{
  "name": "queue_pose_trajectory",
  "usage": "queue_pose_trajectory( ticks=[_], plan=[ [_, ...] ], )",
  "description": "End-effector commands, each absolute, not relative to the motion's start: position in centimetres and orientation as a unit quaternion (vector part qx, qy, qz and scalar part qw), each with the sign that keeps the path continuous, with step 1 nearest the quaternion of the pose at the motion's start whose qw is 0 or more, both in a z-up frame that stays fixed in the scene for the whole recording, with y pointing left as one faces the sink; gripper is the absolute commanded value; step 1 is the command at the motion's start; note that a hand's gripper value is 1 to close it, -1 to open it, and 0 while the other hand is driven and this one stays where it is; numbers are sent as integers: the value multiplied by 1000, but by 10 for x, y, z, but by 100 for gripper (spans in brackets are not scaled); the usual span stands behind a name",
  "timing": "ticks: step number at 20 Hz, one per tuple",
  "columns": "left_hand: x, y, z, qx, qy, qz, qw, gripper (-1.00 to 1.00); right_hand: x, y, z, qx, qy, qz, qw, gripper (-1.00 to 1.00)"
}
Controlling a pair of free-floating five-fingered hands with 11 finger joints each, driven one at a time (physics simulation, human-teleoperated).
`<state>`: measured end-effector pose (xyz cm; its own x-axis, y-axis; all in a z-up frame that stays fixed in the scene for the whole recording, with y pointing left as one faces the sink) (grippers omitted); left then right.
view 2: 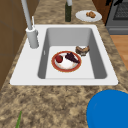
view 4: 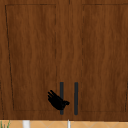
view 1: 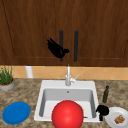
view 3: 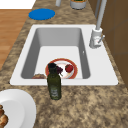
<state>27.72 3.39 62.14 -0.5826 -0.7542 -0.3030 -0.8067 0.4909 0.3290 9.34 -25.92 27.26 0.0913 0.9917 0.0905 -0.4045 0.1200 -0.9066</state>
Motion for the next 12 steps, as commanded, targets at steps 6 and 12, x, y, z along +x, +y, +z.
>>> queue_pose_trajectory(
  ticks=[6,12],
  plan=[
    [266,34,616,-473,856,200,60,100,93,-259,273,-374,-393,548,637,0],
    [235,26,603,-495,845,188,72,100,93,-259,273,-374,-393,548,637,0]
  ],
)
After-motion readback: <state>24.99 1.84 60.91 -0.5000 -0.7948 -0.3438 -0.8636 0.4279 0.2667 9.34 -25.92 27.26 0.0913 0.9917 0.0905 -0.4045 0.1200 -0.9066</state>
